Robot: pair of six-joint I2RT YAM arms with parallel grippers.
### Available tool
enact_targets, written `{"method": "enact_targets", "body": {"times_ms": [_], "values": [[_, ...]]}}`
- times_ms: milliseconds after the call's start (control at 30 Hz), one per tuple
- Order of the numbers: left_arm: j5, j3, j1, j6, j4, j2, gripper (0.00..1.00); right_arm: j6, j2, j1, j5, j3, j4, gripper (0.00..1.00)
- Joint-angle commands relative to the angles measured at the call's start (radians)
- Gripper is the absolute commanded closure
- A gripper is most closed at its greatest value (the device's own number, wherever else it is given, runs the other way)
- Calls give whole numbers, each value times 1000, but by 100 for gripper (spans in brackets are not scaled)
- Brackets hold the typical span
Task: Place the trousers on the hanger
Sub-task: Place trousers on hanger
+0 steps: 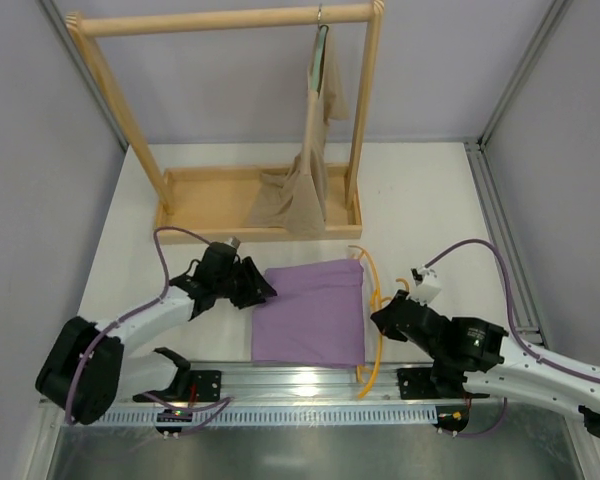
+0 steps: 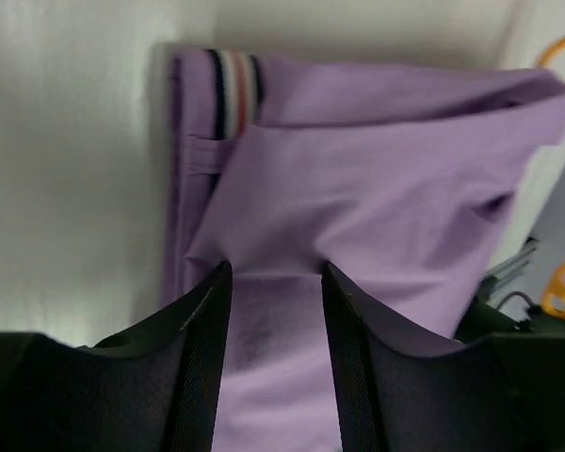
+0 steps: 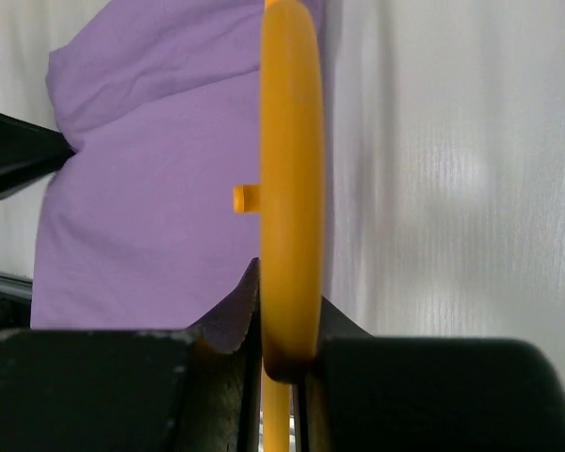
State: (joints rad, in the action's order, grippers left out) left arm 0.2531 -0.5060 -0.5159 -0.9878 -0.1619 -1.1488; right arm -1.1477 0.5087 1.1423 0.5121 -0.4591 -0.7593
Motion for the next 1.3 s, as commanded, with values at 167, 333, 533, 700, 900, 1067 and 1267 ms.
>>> {"method": "enact_targets", "body": {"times_ms": [167,333,533,700,900,1067,1267], "values": [[-48,72,-1,26,258,-294,58,-46,-148,-1,103,-24,-118,96],[-18,69,-3,14,318,-342,58,72,-184,-1,108,-147,-135,96],[9,17,-3,18,283,-316,58,198,26,-1,97,-523,-267,96],[-4,-49,-1,41,136,-224,57,220,212,-3,86,-762,-414,96],[-60,-203,-1,124,-134,4,49,252,322,-1,40,-961,-498,96],[26,-321,-3,109,-206,219,40,289,395,-1,-63,-998,-508,96],[181,-370,-4,-28,-191,308,32,368,447,-1,-156,-990,-436,96]]}}
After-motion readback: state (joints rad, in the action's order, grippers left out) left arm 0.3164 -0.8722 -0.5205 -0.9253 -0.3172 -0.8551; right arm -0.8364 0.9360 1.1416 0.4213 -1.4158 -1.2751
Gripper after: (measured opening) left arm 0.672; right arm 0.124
